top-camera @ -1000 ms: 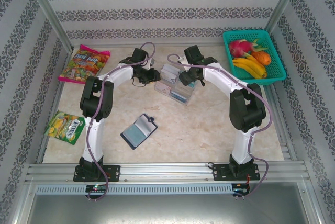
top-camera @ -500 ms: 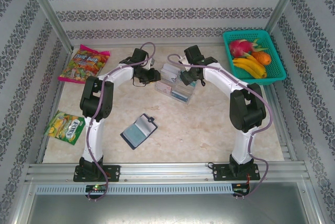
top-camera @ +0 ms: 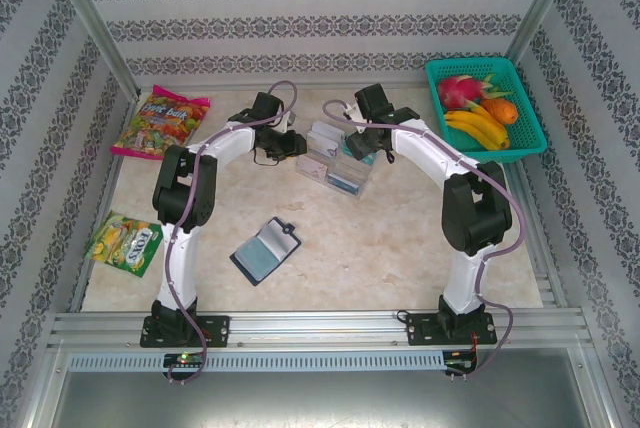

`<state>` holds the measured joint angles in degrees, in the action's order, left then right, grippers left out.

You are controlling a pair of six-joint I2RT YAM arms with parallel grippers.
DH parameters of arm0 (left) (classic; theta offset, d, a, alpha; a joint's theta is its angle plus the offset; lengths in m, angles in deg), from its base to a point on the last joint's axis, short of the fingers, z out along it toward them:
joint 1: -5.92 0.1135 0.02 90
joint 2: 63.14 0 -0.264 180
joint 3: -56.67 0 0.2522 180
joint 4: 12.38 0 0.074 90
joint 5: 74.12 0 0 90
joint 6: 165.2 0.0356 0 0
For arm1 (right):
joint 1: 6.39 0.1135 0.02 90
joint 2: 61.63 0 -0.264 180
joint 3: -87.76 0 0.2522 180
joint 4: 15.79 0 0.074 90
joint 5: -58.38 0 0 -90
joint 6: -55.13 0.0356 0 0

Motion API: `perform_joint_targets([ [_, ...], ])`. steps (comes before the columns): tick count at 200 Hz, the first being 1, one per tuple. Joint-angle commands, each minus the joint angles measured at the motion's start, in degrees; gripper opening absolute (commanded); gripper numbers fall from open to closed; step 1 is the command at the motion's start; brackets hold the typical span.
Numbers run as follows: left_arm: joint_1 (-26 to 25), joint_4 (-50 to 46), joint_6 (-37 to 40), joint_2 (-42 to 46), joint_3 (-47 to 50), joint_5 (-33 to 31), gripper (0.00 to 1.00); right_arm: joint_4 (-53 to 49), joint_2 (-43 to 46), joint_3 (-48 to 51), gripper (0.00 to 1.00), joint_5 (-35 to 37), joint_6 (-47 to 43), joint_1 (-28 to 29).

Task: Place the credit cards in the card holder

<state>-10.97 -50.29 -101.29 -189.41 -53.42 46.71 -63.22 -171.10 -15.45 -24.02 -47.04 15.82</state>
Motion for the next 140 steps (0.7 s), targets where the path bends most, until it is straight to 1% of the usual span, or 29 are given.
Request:
perform_joint_targets([
  [1, -0.45, -2.84, 1.13, -1.17, 1.15, -3.46, 0.32, 0.11, 1.99, 0.59, 0.66, -0.95, 0.91, -0.81],
  [19, -0.36, -2.93, 1.13, -1.25, 0.93, -3.32, 0.32, -0.14, 1.75, 0.42, 0.65, -1.9, 0.9, -1.07],
  [33, -0.42, -2.93, 1.13, -1.25, 0.89, -3.23, 0.32, -0.25, 1.56, 0.36, 0.66, -3.74, 0.48, -1.02],
  [62, -0.34, -2.85, 1.04, -1.3, 0.84, -3.24, 0.32, -0.82, 0.12, -0.02, 0.68, -4.16, 0.21, -0.6],
  [140, -0.4, -2.84, 1.15, -1.43, 1.2, -3.32, 0.31, -1.57, -2.85, -0.99, 0.68, -2.09, 0.47, -0.82],
])
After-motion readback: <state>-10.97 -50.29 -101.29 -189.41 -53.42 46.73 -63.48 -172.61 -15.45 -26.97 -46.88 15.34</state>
